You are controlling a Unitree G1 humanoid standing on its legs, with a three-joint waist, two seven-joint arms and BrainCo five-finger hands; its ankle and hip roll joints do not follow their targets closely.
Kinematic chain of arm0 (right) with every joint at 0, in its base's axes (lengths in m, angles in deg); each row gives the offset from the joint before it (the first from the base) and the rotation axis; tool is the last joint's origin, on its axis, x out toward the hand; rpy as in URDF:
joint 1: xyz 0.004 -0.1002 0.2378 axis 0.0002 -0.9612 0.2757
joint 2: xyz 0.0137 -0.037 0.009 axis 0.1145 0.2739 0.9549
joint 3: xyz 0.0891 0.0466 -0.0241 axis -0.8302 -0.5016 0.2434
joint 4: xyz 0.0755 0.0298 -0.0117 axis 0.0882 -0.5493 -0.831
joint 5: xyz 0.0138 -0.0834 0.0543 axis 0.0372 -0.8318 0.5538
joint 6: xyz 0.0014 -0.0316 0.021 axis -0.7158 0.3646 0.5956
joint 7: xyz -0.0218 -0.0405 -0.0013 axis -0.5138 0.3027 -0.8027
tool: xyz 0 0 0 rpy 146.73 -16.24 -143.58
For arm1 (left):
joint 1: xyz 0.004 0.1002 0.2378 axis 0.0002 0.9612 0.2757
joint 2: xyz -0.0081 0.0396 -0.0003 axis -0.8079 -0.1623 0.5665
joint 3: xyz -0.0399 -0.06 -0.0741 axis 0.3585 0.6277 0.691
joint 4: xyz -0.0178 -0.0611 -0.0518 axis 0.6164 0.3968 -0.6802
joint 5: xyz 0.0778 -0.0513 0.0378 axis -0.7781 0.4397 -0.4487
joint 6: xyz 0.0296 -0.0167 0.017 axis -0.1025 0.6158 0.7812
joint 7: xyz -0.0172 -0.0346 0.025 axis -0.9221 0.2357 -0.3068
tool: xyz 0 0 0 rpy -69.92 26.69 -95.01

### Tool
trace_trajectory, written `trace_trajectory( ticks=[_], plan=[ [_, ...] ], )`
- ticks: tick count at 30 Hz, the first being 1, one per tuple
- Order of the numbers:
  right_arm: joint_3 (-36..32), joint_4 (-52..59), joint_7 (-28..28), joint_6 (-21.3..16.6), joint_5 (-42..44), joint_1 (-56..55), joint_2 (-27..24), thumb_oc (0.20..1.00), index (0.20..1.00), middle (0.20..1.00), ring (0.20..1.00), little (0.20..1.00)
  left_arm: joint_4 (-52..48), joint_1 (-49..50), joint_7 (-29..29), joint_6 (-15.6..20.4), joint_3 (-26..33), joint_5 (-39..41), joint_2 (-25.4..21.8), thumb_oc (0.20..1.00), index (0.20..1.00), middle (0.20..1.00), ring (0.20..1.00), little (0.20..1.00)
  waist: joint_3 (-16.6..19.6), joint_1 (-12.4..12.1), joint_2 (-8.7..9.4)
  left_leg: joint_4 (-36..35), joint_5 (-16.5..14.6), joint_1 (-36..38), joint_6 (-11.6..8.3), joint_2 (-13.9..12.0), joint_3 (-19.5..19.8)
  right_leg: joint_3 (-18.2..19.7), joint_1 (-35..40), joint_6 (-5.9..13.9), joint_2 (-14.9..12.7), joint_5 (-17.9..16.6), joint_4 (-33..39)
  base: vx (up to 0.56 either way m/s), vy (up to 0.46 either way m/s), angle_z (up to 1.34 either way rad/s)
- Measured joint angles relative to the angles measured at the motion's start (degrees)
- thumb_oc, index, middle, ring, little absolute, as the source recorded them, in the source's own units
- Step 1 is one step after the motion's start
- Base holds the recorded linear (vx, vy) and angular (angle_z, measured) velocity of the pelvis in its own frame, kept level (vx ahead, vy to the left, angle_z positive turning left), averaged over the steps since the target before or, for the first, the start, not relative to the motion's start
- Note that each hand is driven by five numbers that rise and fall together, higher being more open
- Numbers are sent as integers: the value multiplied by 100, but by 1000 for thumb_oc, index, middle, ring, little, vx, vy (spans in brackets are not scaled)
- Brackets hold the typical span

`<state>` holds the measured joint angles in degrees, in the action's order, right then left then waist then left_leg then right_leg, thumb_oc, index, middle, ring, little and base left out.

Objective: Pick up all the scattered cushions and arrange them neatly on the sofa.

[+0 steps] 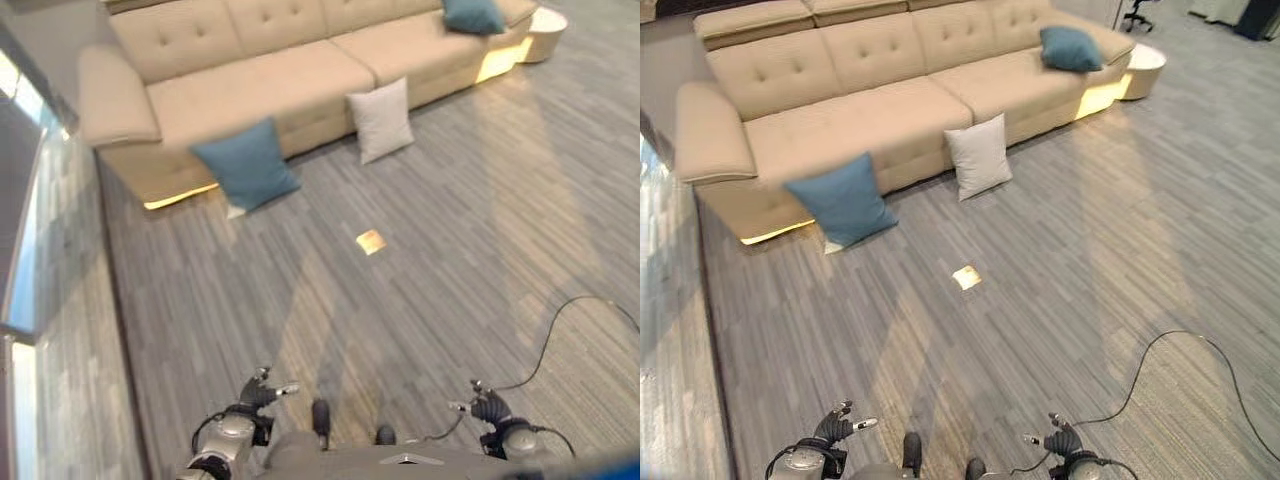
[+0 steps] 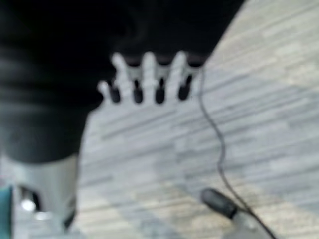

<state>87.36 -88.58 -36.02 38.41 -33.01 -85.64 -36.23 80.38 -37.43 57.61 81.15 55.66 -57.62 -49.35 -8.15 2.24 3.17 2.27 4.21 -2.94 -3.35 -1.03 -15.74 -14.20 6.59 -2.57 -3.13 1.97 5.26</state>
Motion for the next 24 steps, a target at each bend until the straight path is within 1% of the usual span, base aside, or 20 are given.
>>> trace_trajectory(
  ticks=[1, 2, 4, 5, 7, 8, 9, 10, 11, 13, 14, 16, 17, 18, 19, 20, 21, 22, 23, 24],
  plan=[
    [7, 31, 4, 2, -1, 6, -11, 1000, 1000, 1000, 1000, 1000, 1, -3, 1, 1, 1, 0, 16, 1000, 1000, 1000, 1000, 1000, 4, 24, -5, 39, -5, 68, 10, -105, -257, -43, -24, 39, -44, 36, 7, 132, 124, 51],
    [1, 29, 3, 4, -1, 10, -40, 1000, 1000, 1000, 1000, 1000, 1, -5, 1, 1, 1, 0, 57, 1000, 1000, 1000, 1000, 1000, 1, 56, -91, -78, -23, 224, 37, -217, -234, -61, -23, 163, -10, 3, -41, 96, 81, 33],
    [3, 16, 6, 6, -3, 34, -61, 1000, 1000, 1000, 1000, 1000, 2, 7, 2, 1, 4, 0, 103, 1000, 1000, 1000, 1000, 1000, -1, 15, -296, -434, -188, 410, 214, -253, -28, -61, -96, 250, 68, 20, -171, 165, 188, 6],
    [14, 18, 16, 5, -4, 95, 7, 1000, 1000, 1000, 1000, 1000, 12, 14, 1, 0, 12, 0, 81, 1000, 1000, 1000, 1000, 1000, -11, -16, -270, -631, -185, 536, 297, -202, -10, -65, -101, 339, 12, 71, -266, 137, 199, 2],
    [16, 16, 45, 10, -7, 70, 44, 1000, 1000, 1000, 1000, 1000, 17, 13, 3, 0, 8, 0, 72, 1000, 1000, 1000, 1000, 1000, -32, -20, -217, -688, -198, 613, 384, -96, -4, -67, -172, 487, -111, 216, -550, 167, 270, 9],
    [14, 19, 51, 8, -9, 79, 48, 1000, 1000, 1000, 1000, 1000, 17, -9, 5, 0, 14, 0, 66, 1000, 1000, 1000, 1000, 1000, -42, -30, -201, -726, -298, 593, 441, 11, 27, -68, -251, 587, -212, 263, -756, 122, 199, 0],
    [10, -13, 54, 18, -9, 158, 31, 1000, 1000, 1000, 1000, 1000, 22, -53, 7, 2, 19, -1, 77, 1000, 1000, 1000, 1000, 1000, -108, -105, -241, -782, -348, 658, 489, 13, 80, -37, -505, 715, -292, 381, -1311, 45, 103, 6],
    [18, 56, 60, 52, -10, 190, 56, 1000, 1000, 1000, 1000, 1000, 26, -69, 2, -2, 12, 0, 55, 1000, 1000, 1000, 1000, 1000, -130, -92, -254, -721, -273, 673, 549, 7, 57, -74, -948, 945, -498, 729, -2177, 90, 142, 4],
    [38, 90, 75, 56, -11, 138, 88, 1000, 1000, 1000, 1000, 1000, 12, -77, 1, 1, 12, 1, -2, 1000, 1000, 1000, 1000, 1000, -106, -103, -184, -713, -342, 688, 602, 77, 84, -33, -1117, 1041, -592, 641, -2426, 89, 142, 12],
    [57, 80, 86, 62, -10, 204, 112, 1000, 1000, 1000, 1000, 1000, 47, -122, -1, -2, 13, 1, -52, 1000, 1000, 1000, 1000, 1000, -166, -161, -103, -777, -439, 801, 708, 183, 137, 149, -1526, 1100, -757, 637, -3423, 186, 60, 11],
    [55, 163, 96, 62, -10, 204, 129, 1000, 1000, 1000, 1000, 1000, 42, -139, -3, -1, 11, 2, -95, 1000, 1000, 1000, 1000, 1000, -183, -118, -84, -769, -480, 824, 815, 215, 266, 415, -1908, 1211, -769, 780, -3835, 254, 53, 26],
    [114, 212, 107, 65, -10, 213, 142, 1000, 1000, 1000, 1000, 1000, 44, -151, -7, -4, 24, 11, -131, 1000, 1000, 1000, 1000, 1000, -192, -105, -79, -754, -500, 832, 856, 210, 408, 717, -2083, 1174, -528, 808, -3685, 296, -10, 41],
    [168, 283, 121, 63, -10, 205, 139, 1000, 1000, 1000, 1000, 1000, 43, -163, -7, 5, 54, 53, -121, 1000, 1000, 1000, 1000, 1000, -208, 9, -70, -752, -544, 841, 898, 181, 578, 867, -2201, 1049, -263, 738, -3158, 255, -31, 56],
    [206, 300, 118, 63, -9, 242, 138, 1000, 1000, 1000, 1000, 1000, 69, -166, -9, 5, 123, 63, -135, 1000, 1000, 1000, 1000, 1000, -218, 16, -56, -751, -565, 871, 879, 159, 645, 885, -2255, 953, -122, 652, -2722, 312, -52, 64],
    [252, 327, 118, 60, -10, 237, 137, 1000, 1000, 1000, 1000, 1000, 166, -190, -7, 7, 119, 78, -121, 1000, 1000, 1000, 1000, 1000, -232, 61, -69, -751, -584, 893, 881, 156, 680, 847, -2318, 916, -44, 478, -2332, 308, -57, 49],
    [272, 330, 121, 62, -11, 233, 147, 1000, 1000, 1000, 1000, 1000, 238, -206, -8, 5, 115, 87, -102, 1000, 1000, 1000, 1000, 1000, -231, 97, 1, -745, -642, 981, 867, 161, 753, 853, -2344, 928, 20, 221, -1958, 410, -87, 58],
    [289, 344, 127, 64, -12, 243, 148, 1000, 1000, 1000, 1000, 1000, 331, -202, -14, -1, 146, 94, -71, 1000, 1000, 1000, 1000, 1000, -242, 144, -14, -676, -804, 1022, 753, 128, 974, 994, -2419, 903, 160, -79, -1527, 305, -89, 75],
    [268, 340, 134, 65, -12, 196, 148, 1000, 1000, 1000, 1000, 1000, 398, -179, -5, 5, 135, 93, -40, 1000, 1000, 1000, 1000, 1000, -228, 207, 1, -699, -841, 1075, 738, 120, 1060, 1053, -2325, 911, 168, -165, -1237, 215, -69, 82],
    [259, 301, 145, 66, -11, 144, 138, 1000, 1000, 1000, 1000, 1000, 393, -165, -5, 35, 129, 92, -15, 1000, 1000, 1000, 1000, 1000, -202, 183, 39, -768, -926, 1259, 637, 132, 1214, 1005, -2285, 832, 123, -210, -1369, 229, -84, 80],
    [252, 230, 162, 66, -11, 132, 114, 1000, 1000, 1000, 1000, 1000, 409, -142, -7, 34, 119, 93, 38, 1000, 1000, 1000, 1000, 1000, -194, 164, 15, -762, -1050, 1440, 592, 64, 1345, 1001, -2187, 639, 172, -348, -1534, 273, -161, 67]
  ],
)
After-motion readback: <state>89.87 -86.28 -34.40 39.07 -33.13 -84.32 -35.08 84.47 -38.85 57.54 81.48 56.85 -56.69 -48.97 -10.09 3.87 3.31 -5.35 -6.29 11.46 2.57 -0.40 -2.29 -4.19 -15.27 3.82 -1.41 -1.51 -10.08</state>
